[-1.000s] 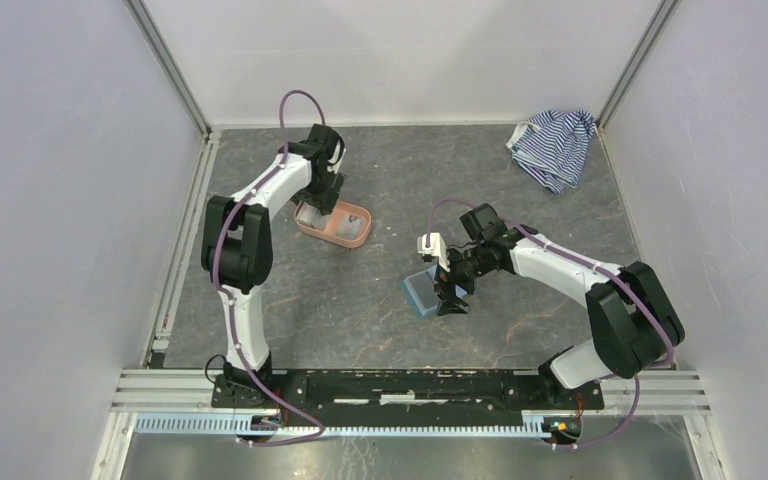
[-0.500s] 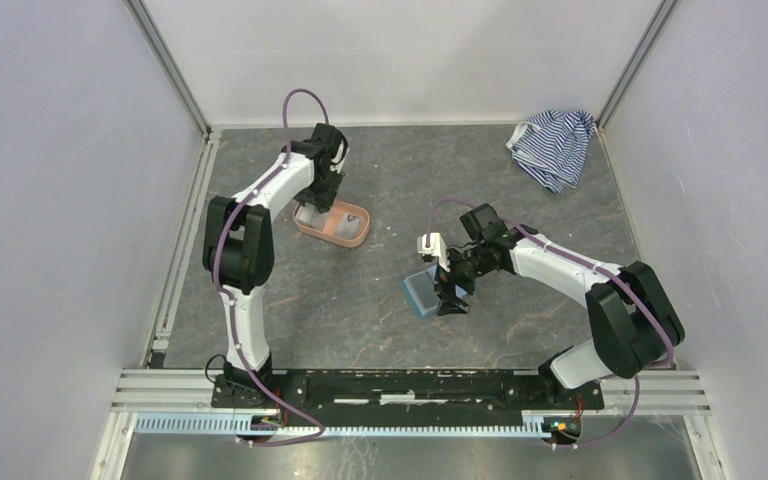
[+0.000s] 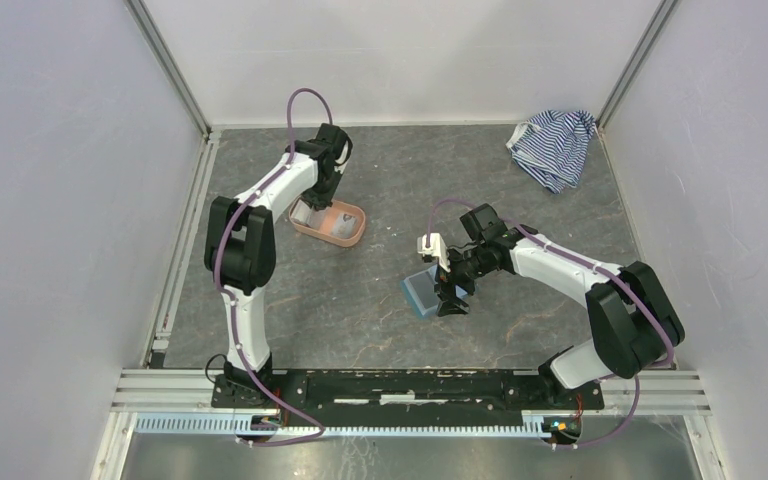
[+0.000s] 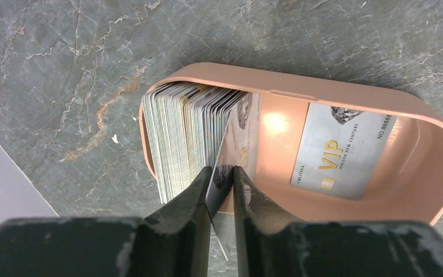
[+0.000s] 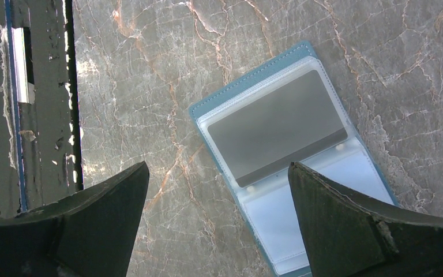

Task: Put the credit cards into the card holder
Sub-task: Pick up the credit card from the storage box.

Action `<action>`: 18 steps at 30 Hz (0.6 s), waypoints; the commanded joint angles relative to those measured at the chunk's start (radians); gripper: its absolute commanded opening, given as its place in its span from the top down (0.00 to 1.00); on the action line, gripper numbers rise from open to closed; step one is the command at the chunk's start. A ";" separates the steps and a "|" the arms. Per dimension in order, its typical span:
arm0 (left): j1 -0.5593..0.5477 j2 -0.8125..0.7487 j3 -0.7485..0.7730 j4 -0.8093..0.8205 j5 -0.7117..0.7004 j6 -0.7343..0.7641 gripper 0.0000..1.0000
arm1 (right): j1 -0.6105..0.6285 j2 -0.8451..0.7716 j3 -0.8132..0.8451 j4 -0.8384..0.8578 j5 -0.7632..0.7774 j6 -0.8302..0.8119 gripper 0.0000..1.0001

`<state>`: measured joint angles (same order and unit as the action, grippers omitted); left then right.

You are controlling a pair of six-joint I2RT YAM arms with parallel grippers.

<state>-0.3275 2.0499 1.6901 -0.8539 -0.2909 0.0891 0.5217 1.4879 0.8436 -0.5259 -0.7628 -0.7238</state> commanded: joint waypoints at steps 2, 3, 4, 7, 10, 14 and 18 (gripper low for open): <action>-0.001 -0.013 0.037 -0.011 -0.041 -0.027 0.77 | -0.002 0.006 0.038 -0.004 -0.021 -0.020 0.02; -0.002 -0.013 0.037 -0.010 -0.040 -0.029 0.77 | -0.002 0.006 0.038 -0.004 -0.021 -0.020 0.02; -0.004 -0.014 0.038 -0.011 -0.037 -0.030 0.79 | -0.002 0.006 0.038 -0.004 -0.022 -0.020 0.02; -0.005 -0.015 0.039 -0.011 -0.028 -0.032 0.82 | -0.002 0.007 0.038 -0.006 -0.021 -0.020 0.02; -0.005 -0.018 0.037 -0.011 -0.004 -0.035 0.83 | -0.002 0.006 0.038 -0.006 -0.021 -0.020 0.02; -0.004 -0.021 0.044 -0.019 0.053 -0.039 0.85 | -0.003 0.006 0.038 -0.006 -0.023 -0.022 0.02; -0.005 -0.020 0.049 -0.033 0.108 -0.042 0.87 | -0.001 0.005 0.038 -0.008 -0.023 -0.023 0.02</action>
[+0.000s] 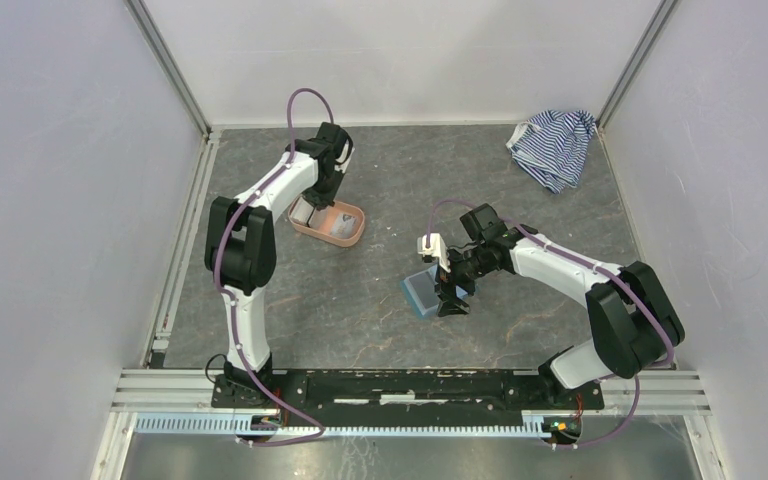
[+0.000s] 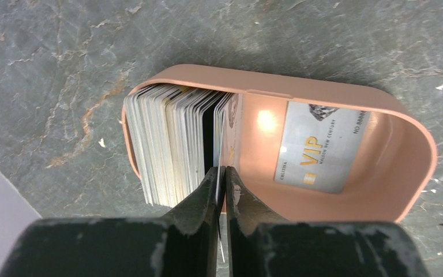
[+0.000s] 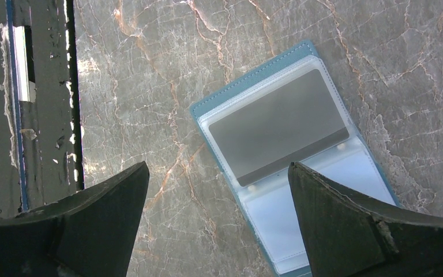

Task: Put the credit cards into the card holder
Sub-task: Pick up the credit card from the storage box.

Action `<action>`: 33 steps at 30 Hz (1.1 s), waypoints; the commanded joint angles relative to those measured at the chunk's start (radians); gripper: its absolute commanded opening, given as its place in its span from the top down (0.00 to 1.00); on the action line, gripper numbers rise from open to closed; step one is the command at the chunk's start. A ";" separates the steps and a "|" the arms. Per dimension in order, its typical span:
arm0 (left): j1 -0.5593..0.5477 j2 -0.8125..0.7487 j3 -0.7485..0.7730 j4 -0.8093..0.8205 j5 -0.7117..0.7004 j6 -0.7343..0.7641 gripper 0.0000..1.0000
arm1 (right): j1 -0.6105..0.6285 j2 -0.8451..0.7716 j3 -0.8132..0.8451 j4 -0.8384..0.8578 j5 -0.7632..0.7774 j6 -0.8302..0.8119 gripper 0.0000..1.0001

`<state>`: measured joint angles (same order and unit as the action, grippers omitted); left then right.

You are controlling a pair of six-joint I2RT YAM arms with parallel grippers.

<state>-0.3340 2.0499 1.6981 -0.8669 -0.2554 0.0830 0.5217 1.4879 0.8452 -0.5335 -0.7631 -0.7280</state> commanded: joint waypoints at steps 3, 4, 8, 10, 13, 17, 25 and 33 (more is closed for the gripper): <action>0.001 -0.021 0.039 -0.030 0.106 -0.038 0.88 | -0.002 0.002 0.037 -0.002 -0.023 -0.020 0.02; 0.001 -0.024 0.036 -0.032 0.111 -0.040 0.88 | -0.003 0.003 0.037 -0.001 -0.024 -0.021 0.02; 0.001 -0.027 0.024 -0.032 0.101 -0.038 0.88 | -0.002 0.004 0.038 -0.003 -0.025 -0.022 0.02; 0.001 -0.018 0.022 -0.034 0.068 -0.035 0.88 | -0.002 0.002 0.038 -0.004 -0.025 -0.022 0.02; 0.002 -0.012 0.026 -0.038 0.024 -0.037 0.88 | -0.002 0.001 0.038 -0.004 -0.025 -0.022 0.02; 0.003 -0.025 0.041 -0.037 0.000 -0.033 0.90 | -0.002 0.002 0.038 -0.005 -0.026 -0.024 0.02; 0.004 -0.004 0.056 -0.038 -0.003 -0.015 0.92 | -0.002 -0.001 0.038 -0.008 -0.024 -0.025 0.02; 0.004 -0.032 0.060 -0.019 -0.038 -0.015 0.52 | -0.002 0.000 0.039 -0.012 -0.029 -0.030 0.02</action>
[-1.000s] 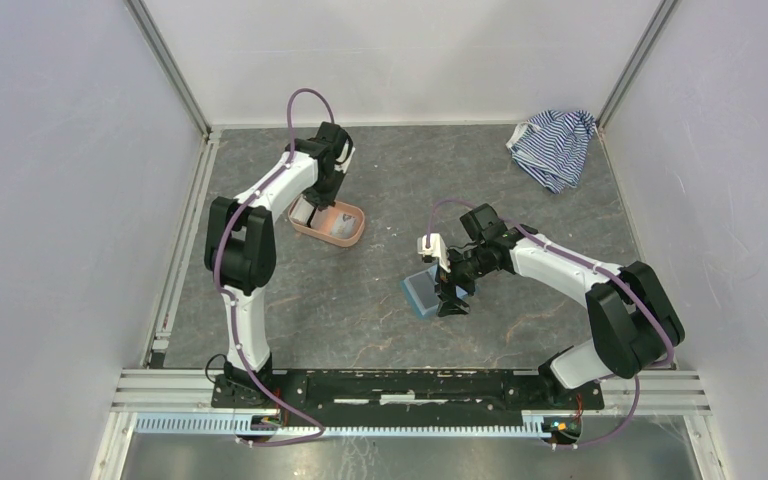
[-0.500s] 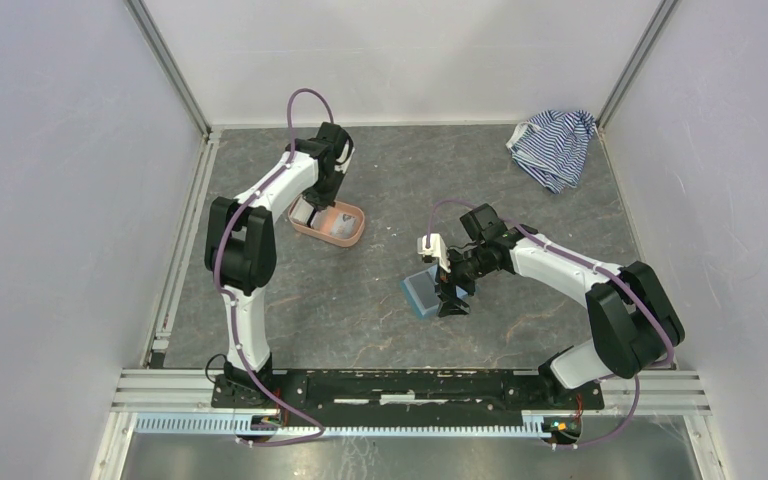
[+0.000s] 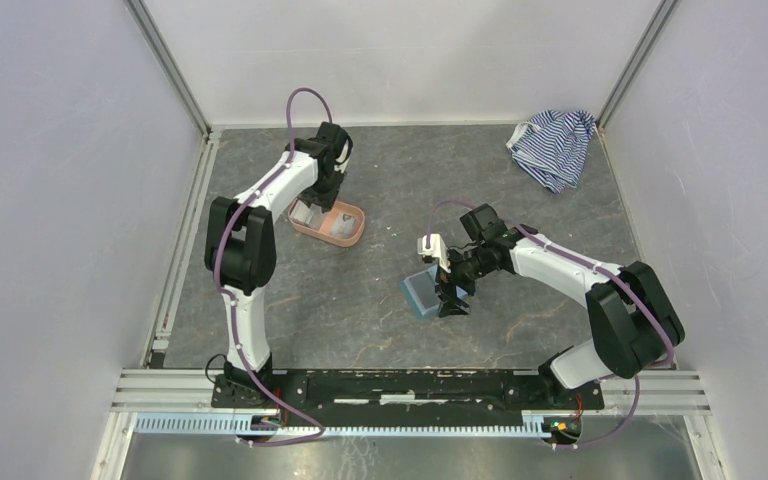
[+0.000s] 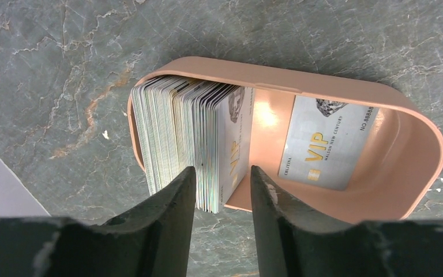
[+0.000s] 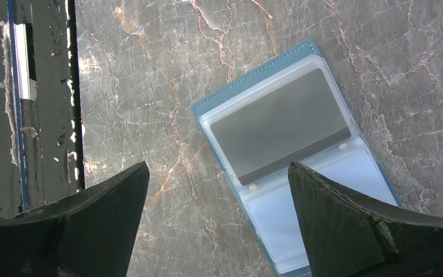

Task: Put the credit cards into the card holder
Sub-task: Pick up the credit card from the storage box.

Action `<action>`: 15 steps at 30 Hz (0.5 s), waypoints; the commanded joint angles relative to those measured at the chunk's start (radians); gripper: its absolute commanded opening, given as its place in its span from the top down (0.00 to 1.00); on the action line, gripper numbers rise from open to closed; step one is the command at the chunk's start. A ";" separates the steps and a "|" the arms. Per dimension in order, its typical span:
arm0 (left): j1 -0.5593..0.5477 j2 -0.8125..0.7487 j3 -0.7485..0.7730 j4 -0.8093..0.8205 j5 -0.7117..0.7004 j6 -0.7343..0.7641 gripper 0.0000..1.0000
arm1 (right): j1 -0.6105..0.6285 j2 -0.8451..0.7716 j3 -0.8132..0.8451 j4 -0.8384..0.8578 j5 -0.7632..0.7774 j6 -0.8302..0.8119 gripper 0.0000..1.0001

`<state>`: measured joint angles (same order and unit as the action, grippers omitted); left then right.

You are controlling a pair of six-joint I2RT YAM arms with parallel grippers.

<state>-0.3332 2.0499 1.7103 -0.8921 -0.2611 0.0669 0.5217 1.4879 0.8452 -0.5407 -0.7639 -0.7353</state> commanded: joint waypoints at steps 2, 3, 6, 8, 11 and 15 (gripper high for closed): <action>0.002 -0.050 0.045 0.025 -0.042 0.007 0.44 | -0.002 0.000 0.040 -0.003 -0.028 -0.022 0.02; 0.000 -0.059 0.041 0.039 -0.046 0.009 0.39 | -0.002 0.001 0.040 -0.005 -0.028 -0.022 0.02; 0.003 -0.072 0.010 0.086 -0.070 0.035 0.11 | -0.002 0.003 0.040 -0.005 -0.028 -0.022 0.02; 0.004 -0.066 -0.010 0.104 -0.082 0.056 0.00 | -0.003 0.003 0.040 -0.006 -0.029 -0.022 0.02; 0.006 -0.035 -0.016 0.105 -0.102 0.078 0.00 | -0.002 0.003 0.040 -0.006 -0.028 -0.022 0.02; 0.010 -0.003 -0.028 0.115 -0.157 0.082 0.00 | -0.002 0.004 0.040 -0.006 -0.028 -0.024 0.02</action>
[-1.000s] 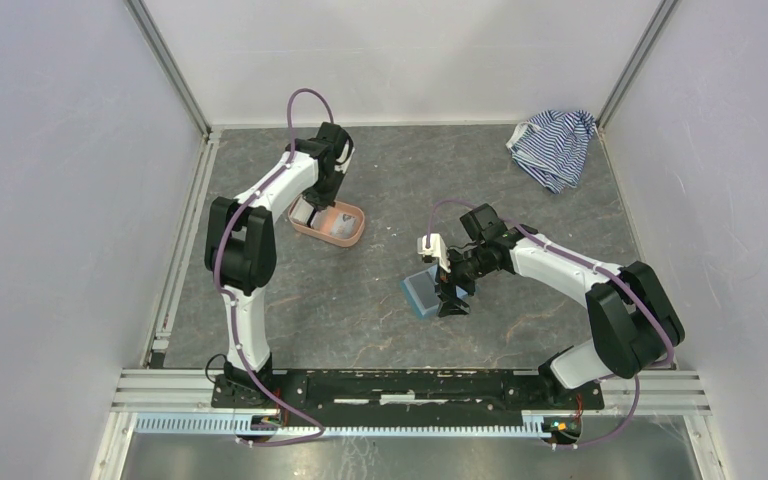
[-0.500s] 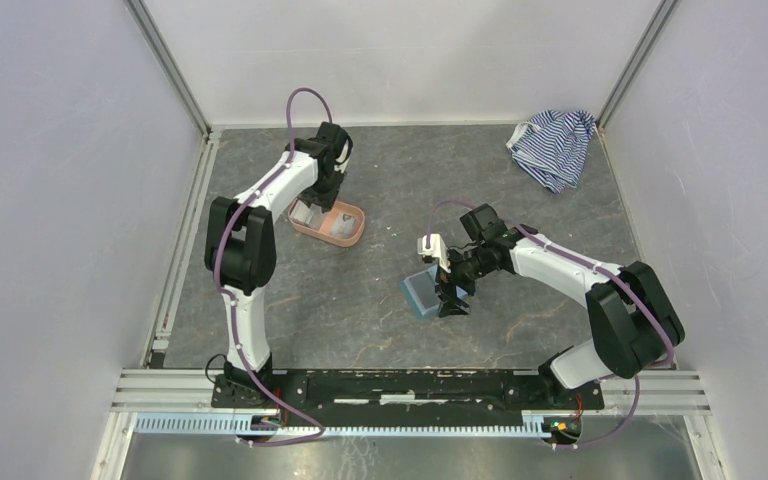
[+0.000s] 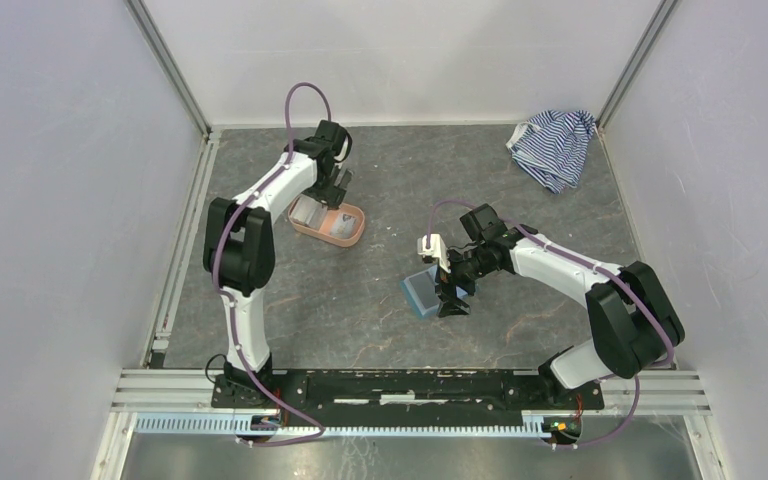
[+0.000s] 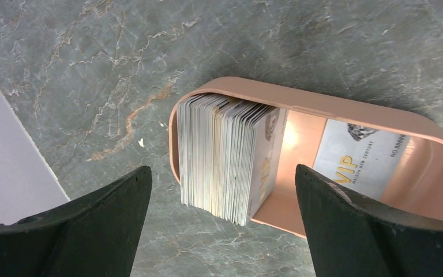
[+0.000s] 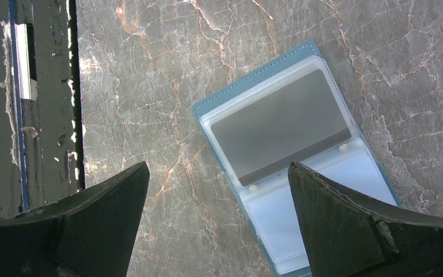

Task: Put the credit cards into the card holder
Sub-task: Pick up the credit card from the storage box.

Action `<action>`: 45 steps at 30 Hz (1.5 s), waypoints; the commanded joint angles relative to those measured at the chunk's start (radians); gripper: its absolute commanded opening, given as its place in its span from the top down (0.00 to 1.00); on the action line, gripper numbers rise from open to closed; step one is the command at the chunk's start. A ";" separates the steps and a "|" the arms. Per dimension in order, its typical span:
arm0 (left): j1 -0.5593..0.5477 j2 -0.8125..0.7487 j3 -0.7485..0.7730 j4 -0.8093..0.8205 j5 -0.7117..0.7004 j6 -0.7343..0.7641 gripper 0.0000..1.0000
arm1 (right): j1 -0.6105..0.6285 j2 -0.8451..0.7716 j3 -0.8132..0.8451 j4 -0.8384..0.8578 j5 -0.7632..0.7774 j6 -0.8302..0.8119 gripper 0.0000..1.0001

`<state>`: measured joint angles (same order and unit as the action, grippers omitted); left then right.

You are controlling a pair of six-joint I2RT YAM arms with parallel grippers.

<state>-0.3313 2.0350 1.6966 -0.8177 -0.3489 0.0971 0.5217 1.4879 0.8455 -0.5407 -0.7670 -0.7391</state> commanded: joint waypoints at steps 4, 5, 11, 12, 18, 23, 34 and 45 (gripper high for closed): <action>0.012 0.019 -0.022 0.058 -0.083 0.047 0.00 | -0.002 0.005 0.040 -0.007 -0.025 -0.022 0.02; 0.015 0.024 -0.022 0.058 -0.081 0.047 0.00 | -0.002 0.006 0.040 -0.008 -0.025 -0.022 0.02; 0.020 0.041 -0.041 0.056 -0.043 0.053 0.00 | -0.002 0.008 0.041 -0.008 -0.025 -0.023 0.02; 0.021 0.045 -0.043 0.055 -0.041 0.053 0.00 | -0.002 0.008 0.041 -0.008 -0.025 -0.023 0.02; 0.024 0.061 -0.037 0.050 -0.082 0.047 0.02 | -0.003 0.007 0.041 -0.010 -0.024 -0.023 0.02; 0.030 0.056 -0.029 0.050 -0.119 0.045 0.10 | -0.003 0.007 0.041 -0.010 -0.025 -0.025 0.02; 0.031 0.005 -0.026 0.043 -0.107 0.036 0.23 | -0.002 0.006 0.041 -0.011 -0.026 -0.025 0.02; 0.029 -0.021 -0.003 0.007 -0.077 0.025 0.28 | -0.002 0.006 0.041 -0.011 -0.025 -0.025 0.02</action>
<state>-0.3103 2.0857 1.6558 -0.7952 -0.4164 0.1070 0.5217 1.4879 0.8494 -0.5480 -0.7670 -0.7471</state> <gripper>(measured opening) 0.733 0.982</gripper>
